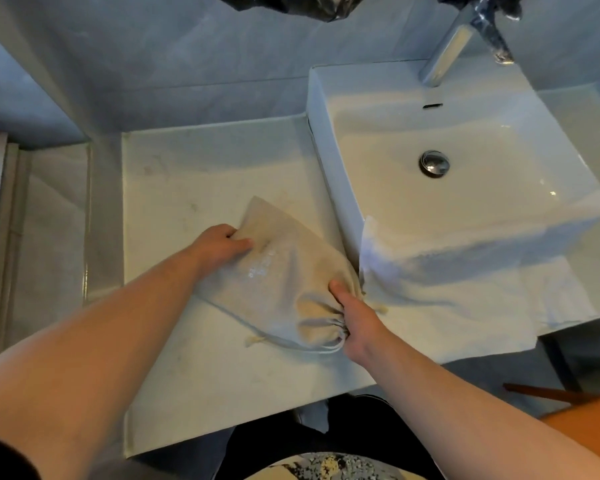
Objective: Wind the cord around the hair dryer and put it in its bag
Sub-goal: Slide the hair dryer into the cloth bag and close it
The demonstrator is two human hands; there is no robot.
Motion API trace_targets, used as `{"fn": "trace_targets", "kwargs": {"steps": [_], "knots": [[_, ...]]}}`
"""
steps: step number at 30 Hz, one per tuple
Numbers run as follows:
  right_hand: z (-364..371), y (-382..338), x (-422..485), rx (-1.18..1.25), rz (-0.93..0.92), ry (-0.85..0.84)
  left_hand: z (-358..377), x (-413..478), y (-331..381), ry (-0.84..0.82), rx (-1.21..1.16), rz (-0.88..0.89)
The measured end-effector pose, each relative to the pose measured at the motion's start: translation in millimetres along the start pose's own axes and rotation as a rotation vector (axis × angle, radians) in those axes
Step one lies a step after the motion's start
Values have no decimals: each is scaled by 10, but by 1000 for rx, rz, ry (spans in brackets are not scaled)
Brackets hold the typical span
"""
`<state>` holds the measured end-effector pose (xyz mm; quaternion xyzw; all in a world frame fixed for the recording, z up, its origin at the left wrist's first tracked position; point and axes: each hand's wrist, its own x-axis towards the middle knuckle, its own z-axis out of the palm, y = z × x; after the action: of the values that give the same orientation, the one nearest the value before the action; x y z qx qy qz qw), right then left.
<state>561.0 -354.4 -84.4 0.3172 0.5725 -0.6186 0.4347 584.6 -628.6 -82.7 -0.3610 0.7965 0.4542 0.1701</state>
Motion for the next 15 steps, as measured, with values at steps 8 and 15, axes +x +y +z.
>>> {"fn": "trace_targets", "kwargs": {"steps": [8, 15], "knots": [[-256, -100, -191, 48, 18, -108, 135, -400, -183, -49, -540, -146], [-615, -4, -507, 11, -20, -186, 325, -1161, -78, 73, -855, -58]]}}
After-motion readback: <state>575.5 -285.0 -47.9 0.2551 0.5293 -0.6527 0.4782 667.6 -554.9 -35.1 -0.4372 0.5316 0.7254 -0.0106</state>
